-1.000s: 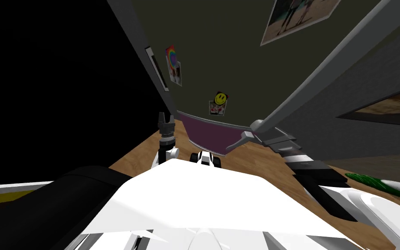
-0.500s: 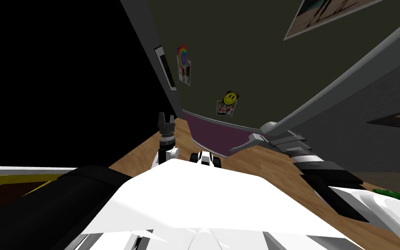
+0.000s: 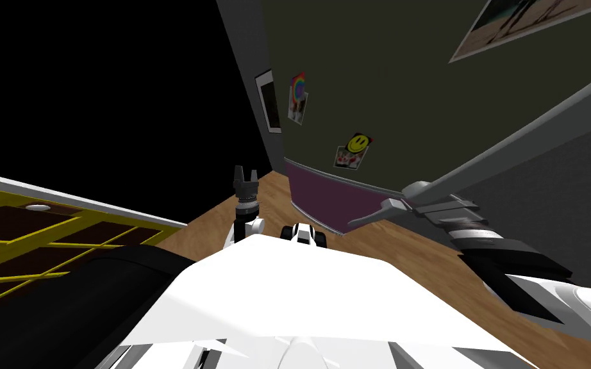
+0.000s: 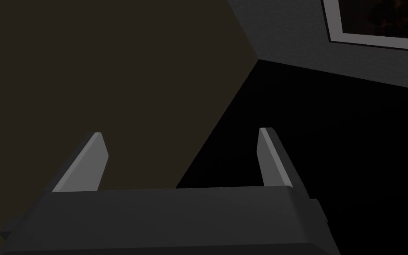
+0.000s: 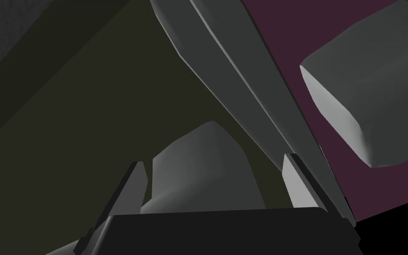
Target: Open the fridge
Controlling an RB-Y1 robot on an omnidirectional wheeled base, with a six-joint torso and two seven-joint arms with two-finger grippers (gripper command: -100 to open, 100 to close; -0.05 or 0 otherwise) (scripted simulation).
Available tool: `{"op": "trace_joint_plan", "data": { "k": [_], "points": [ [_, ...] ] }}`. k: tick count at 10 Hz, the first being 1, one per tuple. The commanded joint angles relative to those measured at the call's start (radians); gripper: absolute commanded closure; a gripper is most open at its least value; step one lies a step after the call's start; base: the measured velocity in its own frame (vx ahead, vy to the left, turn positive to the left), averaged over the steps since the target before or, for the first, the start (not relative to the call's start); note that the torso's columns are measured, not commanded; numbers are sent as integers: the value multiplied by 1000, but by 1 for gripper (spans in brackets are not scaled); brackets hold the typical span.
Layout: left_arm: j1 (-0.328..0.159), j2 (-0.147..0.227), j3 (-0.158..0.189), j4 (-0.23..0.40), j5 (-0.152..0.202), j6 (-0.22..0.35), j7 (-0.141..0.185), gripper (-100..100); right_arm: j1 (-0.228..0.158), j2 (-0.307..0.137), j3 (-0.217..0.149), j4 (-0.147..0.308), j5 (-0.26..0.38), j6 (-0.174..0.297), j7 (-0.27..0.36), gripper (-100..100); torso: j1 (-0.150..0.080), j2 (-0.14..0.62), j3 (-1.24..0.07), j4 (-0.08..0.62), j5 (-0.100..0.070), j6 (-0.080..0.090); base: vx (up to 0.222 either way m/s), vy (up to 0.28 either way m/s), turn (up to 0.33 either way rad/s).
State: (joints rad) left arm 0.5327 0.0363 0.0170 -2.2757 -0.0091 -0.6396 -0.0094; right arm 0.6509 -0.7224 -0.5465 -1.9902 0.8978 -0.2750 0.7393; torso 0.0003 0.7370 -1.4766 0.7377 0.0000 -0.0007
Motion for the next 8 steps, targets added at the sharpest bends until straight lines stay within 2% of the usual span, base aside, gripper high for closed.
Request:
{"op": "trace_joint_plan", "data": {
  "k": [1,2,3,8],
  "points": [
    [0,0,0,0,0,0,0,0,-26,-24,-27,72,-5,26,-14,-100,1,1,0,0,0,0,-111,58,306],
    [0,0,0,0,0,0,0,0,-11,-19,-26,50,-6,19,-13,-100,1,0,0,0,1,-2,-50,18,56],
    [0,0,0,0,0,0,0,0,-8,-6,-3,17,0,9,-3,100,1,-2,-1,0,1,0,75,-52,-382],
    [1,0,0,0,0,0,0,0,36,37,56,-118,13,-32,23,100,-2,5,3,1,0,1,126,-53,-297]
  ]
}}
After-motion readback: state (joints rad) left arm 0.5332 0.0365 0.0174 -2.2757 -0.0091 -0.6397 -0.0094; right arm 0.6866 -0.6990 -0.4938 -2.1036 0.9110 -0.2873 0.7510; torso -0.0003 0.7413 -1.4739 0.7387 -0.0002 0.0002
